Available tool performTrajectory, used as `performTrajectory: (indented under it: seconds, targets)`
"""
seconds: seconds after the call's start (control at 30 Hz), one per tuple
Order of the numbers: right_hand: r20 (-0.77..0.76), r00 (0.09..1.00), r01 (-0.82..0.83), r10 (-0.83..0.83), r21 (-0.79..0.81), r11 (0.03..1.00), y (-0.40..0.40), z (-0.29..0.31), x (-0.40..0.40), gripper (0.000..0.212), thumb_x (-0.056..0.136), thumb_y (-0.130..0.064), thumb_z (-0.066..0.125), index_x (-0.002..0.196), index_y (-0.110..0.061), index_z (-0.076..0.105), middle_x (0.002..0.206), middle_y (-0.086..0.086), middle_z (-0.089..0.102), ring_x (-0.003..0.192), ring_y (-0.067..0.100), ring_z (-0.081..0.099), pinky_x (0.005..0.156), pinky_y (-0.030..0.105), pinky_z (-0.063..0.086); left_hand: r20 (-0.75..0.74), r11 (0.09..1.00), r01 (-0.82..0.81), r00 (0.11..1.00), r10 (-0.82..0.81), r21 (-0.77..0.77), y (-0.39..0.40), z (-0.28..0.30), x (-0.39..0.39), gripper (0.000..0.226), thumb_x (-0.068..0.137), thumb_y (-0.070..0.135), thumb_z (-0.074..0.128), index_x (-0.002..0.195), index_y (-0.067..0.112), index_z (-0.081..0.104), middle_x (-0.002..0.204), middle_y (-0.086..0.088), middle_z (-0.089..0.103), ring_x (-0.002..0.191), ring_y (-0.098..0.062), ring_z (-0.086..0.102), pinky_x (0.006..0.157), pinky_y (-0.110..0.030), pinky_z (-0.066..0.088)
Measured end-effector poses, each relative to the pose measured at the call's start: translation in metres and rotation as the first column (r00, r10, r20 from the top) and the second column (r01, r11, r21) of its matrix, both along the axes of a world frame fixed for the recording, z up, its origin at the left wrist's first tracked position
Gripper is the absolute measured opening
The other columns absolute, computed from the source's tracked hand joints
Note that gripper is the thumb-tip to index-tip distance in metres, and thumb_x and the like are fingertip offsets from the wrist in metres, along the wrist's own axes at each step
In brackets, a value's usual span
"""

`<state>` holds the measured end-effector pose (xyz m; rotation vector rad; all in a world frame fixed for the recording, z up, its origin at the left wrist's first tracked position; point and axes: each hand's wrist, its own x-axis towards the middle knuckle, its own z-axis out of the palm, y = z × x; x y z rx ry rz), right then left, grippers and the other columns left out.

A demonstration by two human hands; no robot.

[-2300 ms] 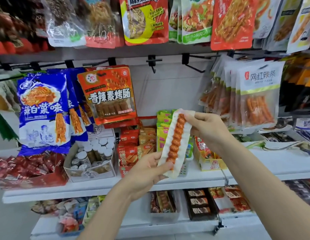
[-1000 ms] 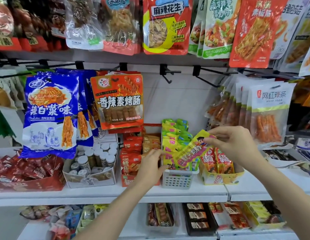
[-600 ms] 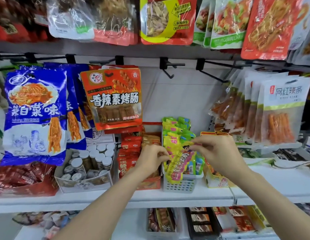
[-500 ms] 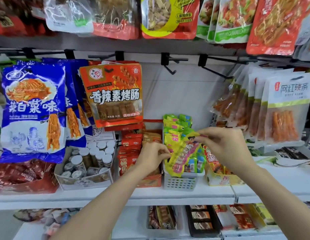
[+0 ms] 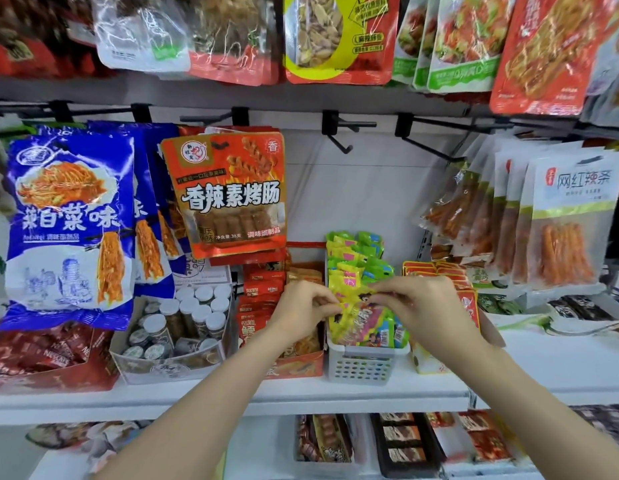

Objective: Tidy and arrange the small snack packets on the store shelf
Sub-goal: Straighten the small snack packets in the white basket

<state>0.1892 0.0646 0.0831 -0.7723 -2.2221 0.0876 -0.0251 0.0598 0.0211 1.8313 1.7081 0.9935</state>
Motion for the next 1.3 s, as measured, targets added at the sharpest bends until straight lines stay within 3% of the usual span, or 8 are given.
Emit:
performTrajectory:
  seconds: [0.17, 0.4, 0.73, 0.83, 0.93, 1.03, 1.17, 1.3]
  targets:
    - [0.202, 0.976, 0.125, -0.086, -0.187, 0.974, 0.0, -0.037, -0.021, 0.011, 0.082, -0.026, 0.076, 0.088, -0.017, 0.079, 0.087, 0.0, 0.072, 0.085, 0.019, 0.065, 0.08, 0.035, 0.053, 0.006, 0.999, -0.027, 1.0, 0.027, -0.032, -0.002, 0.002, 0.003, 0.006, 0.085, 0.022, 0.077, 0.088, 0.017, 0.079, 0.085, 0.001, 0.075, 0.08, -0.012, 0.067, 0.073, -0.025, 0.053]
    - [0.22, 0.961, 0.236, -0.169, -0.331, 0.914, -0.002, -0.053, -0.027, 0.021, 0.084, -0.03, 0.075, 0.101, -0.018, 0.077, 0.101, -0.001, 0.07, 0.092, 0.016, 0.064, 0.082, 0.031, 0.051, 0.022, 0.998, -0.041, 0.999, 0.042, -0.04, -0.008, -0.001, 0.003, 0.006, 0.087, 0.02, 0.074, 0.09, 0.017, 0.078, 0.081, 0.005, 0.071, 0.069, -0.001, 0.058, 0.061, -0.006, 0.04]
    - [0.365, 0.9, 0.341, -0.239, -0.245, 0.908, -0.01, -0.055, -0.056, 0.018, 0.092, -0.027, 0.06, 0.102, -0.028, 0.074, 0.103, -0.004, 0.07, 0.097, 0.019, 0.064, 0.073, 0.031, 0.05, 0.108, 0.983, -0.149, 0.985, 0.138, 0.109, -0.011, 0.018, 0.004, 0.005, 0.087, 0.015, 0.074, 0.082, 0.014, 0.075, 0.08, 0.003, 0.071, 0.069, -0.002, 0.057, 0.063, -0.009, 0.042]
    - [0.141, 0.961, 0.278, -0.239, -0.471, 0.837, -0.009, -0.047, -0.036, 0.025, 0.079, -0.037, 0.079, 0.099, -0.022, 0.078, 0.092, -0.004, 0.075, 0.083, 0.009, 0.068, 0.078, 0.027, 0.055, 0.193, 0.985, -0.147, 0.973, 0.127, 0.09, -0.015, 0.035, 0.003, 0.004, 0.09, 0.012, 0.071, 0.086, 0.01, 0.072, 0.084, -0.002, 0.072, 0.079, -0.016, 0.068, 0.073, -0.02, 0.056]
    - [-0.088, 0.939, 0.263, -0.333, -0.44, 0.858, -0.008, -0.031, -0.012, 0.034, 0.076, -0.043, 0.079, 0.101, -0.021, 0.077, 0.091, -0.01, 0.075, 0.074, -0.01, 0.062, 0.066, 0.004, 0.048, 0.226, 0.972, -0.167, 0.966, 0.128, 0.163, -0.02, 0.063, 0.004, 0.005, 0.091, 0.012, 0.069, 0.089, 0.009, 0.072, 0.085, -0.006, 0.07, 0.081, -0.028, 0.069, 0.072, -0.034, 0.06]
    - [-0.249, 0.929, 0.125, -0.275, -0.488, 0.864, -0.007, -0.003, -0.01, 0.04, 0.079, -0.038, 0.077, 0.116, -0.024, 0.07, 0.101, -0.014, 0.071, 0.084, -0.011, 0.063, 0.069, 0.002, 0.047, 0.155, 0.968, -0.109, 0.985, 0.075, 0.225, -0.027, 0.095, 0.013, 0.006, 0.09, 0.014, 0.07, 0.089, 0.009, 0.074, 0.083, -0.007, 0.071, 0.08, -0.026, 0.068, 0.077, -0.041, 0.057]
    - [-0.515, 0.835, -0.102, -0.195, -0.492, 0.865, -0.007, 0.036, -0.02, 0.016, 0.084, -0.023, 0.075, 0.1, -0.02, 0.077, 0.085, -0.012, 0.076, 0.072, -0.007, 0.066, 0.064, 0.009, 0.049, 0.123, 0.945, -0.063, 0.992, 0.025, 0.322, -0.039, 0.127, 0.025, 0.001, 0.089, 0.016, 0.072, 0.088, 0.016, 0.072, 0.077, 0.007, 0.069, 0.07, -0.002, 0.063, 0.07, -0.023, 0.054]
    - [-0.696, 0.668, -0.243, -0.265, -0.54, 0.806, -0.011, 0.063, -0.02, 0.007, 0.084, -0.021, 0.076, 0.082, -0.026, 0.08, 0.08, -0.005, 0.077, 0.071, 0.002, 0.068, 0.064, 0.018, 0.055, 0.49, 0.983, -0.063, 0.871, -0.029, 0.171, -0.055, 0.131, 0.028, 0.026, 0.089, 0.018, 0.071, 0.114, 0.016, 0.063, 0.103, 0.001, 0.07, 0.083, 0.001, 0.067, 0.069, -0.01, 0.05]
